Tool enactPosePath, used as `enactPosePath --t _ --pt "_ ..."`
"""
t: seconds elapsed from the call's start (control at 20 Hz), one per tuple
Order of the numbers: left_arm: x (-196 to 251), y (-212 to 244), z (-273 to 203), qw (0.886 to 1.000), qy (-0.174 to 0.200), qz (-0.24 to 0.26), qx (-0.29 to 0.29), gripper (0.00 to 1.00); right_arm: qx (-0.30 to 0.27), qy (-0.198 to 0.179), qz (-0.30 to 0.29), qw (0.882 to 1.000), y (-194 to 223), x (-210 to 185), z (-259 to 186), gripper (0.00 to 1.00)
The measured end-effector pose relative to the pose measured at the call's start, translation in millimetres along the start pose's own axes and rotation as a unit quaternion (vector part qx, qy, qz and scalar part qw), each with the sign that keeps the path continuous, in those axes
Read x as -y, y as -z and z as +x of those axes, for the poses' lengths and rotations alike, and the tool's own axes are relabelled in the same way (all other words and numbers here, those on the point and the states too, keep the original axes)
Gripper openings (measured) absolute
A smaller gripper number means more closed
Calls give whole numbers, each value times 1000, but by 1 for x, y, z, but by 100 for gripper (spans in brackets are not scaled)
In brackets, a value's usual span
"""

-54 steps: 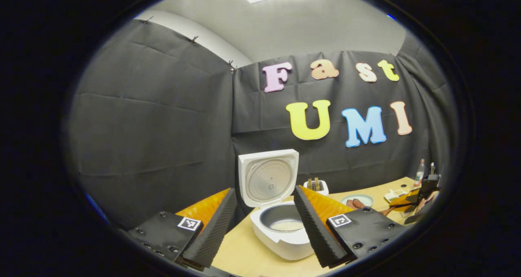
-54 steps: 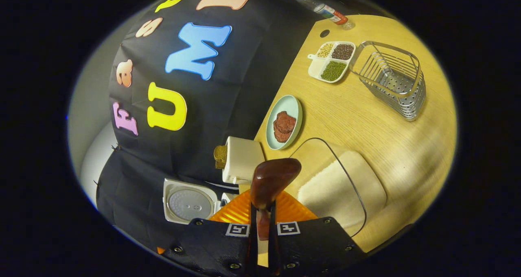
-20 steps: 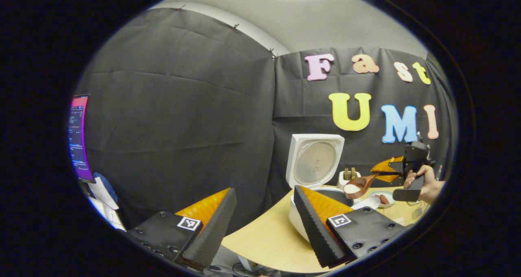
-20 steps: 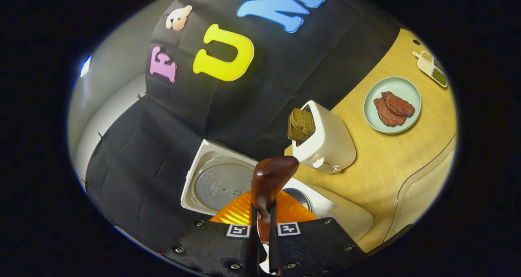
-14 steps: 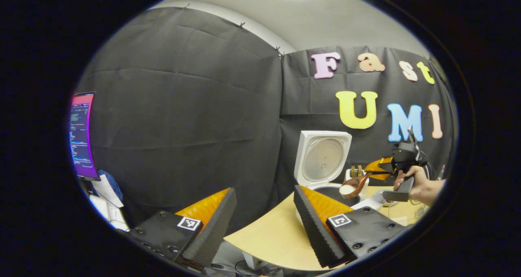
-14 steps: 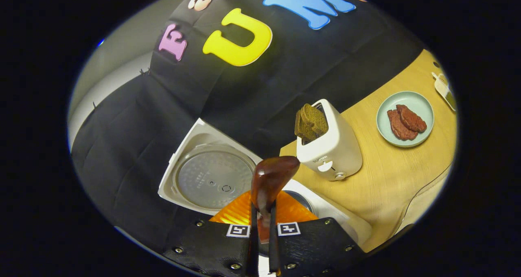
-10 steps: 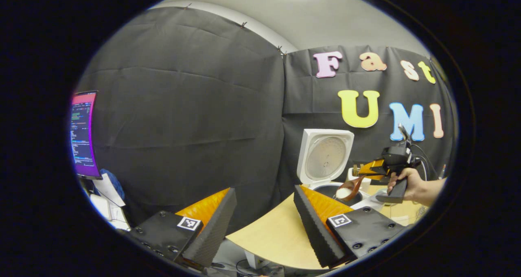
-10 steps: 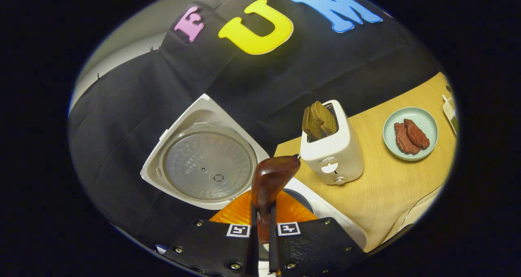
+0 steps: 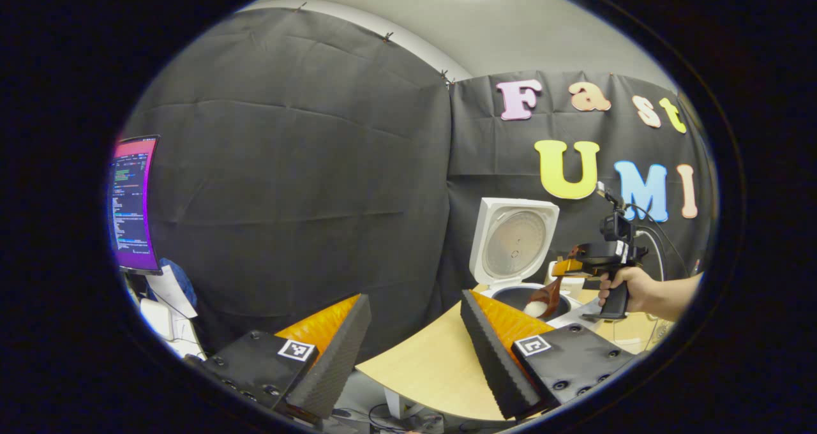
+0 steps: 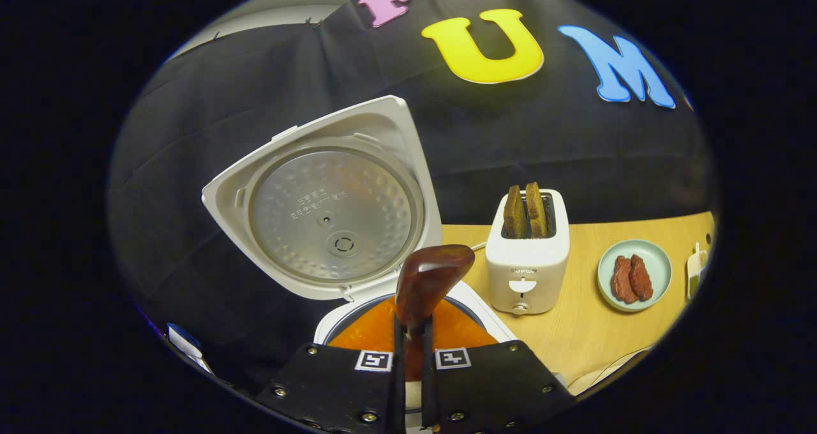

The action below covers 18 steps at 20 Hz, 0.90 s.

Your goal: Close the left gripper, press the button to open the rice cooker; take a wooden spoon from the chopstick holder with the right hand, scoop a spoonful of rice and pour it into the rice cooker, then put the wooden spoon back into the chopstick holder.

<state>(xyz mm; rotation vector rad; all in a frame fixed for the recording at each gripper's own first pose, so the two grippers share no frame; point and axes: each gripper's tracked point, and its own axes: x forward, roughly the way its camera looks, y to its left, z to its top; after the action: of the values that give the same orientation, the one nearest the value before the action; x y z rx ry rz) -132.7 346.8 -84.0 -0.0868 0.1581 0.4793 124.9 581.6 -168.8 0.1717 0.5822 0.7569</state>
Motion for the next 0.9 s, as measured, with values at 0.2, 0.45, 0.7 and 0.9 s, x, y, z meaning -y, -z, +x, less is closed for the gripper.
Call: enactPosePath --t 0.2,0.45,0.7,0.9 --pt "8 -3 3 1000 6 -3 4 98 16 7 -105 994 -8 -11 -11 10" --pt "14 -7 0 1000 16 -4 9 100 51 17 -230 972 -23 -21 -26 10" --pt "18 -10 0 1000 26 -3 15 100 96 17 -353 931 -35 -41 -54 10" --pt "23 -20 -2 999 35 -4 24 100 115 3 -353 928 -47 -54 -75 10"
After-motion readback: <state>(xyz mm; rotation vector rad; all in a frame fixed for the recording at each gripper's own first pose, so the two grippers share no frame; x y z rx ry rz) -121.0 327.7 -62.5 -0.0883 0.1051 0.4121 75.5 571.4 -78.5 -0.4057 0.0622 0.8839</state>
